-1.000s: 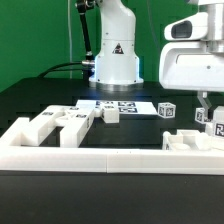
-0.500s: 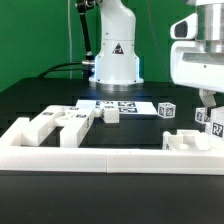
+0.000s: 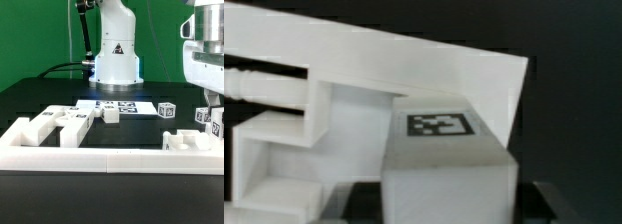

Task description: Assemble chair

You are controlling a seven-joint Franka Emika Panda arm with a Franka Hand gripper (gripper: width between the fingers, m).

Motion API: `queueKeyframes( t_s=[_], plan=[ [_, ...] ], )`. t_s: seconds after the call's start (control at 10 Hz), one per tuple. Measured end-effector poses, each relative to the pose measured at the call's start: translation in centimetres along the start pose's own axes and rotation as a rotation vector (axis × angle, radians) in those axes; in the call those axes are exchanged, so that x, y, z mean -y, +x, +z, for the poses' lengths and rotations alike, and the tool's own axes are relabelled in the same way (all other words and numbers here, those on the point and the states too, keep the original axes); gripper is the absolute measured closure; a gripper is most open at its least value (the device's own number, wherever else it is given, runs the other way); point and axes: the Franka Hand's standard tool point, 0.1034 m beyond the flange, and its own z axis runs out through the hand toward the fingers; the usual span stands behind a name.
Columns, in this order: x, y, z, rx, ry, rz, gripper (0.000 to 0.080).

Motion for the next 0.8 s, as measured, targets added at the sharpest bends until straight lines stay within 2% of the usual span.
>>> queueKeyframes(
  t_s=[0.1, 0.2, 0.3, 0.5, 0.8],
  plan=[
    [0.00, -0.10, 0.04, 0.001, 0.000, -0.035, 0.0493],
    [0.02, -0.35, 0.05, 0.002, 0.000, -0.057, 0.0279],
    [0.07, -0.57, 0.03, -0.002, 0.000, -0.155, 0.0187],
    [0.26, -0.65, -0.12, -0.003, 0.003, -0.390, 0.0161],
    [0.19, -0.59, 0.02, -0.003, 0.001, -0.598, 0.0152]
  ],
)
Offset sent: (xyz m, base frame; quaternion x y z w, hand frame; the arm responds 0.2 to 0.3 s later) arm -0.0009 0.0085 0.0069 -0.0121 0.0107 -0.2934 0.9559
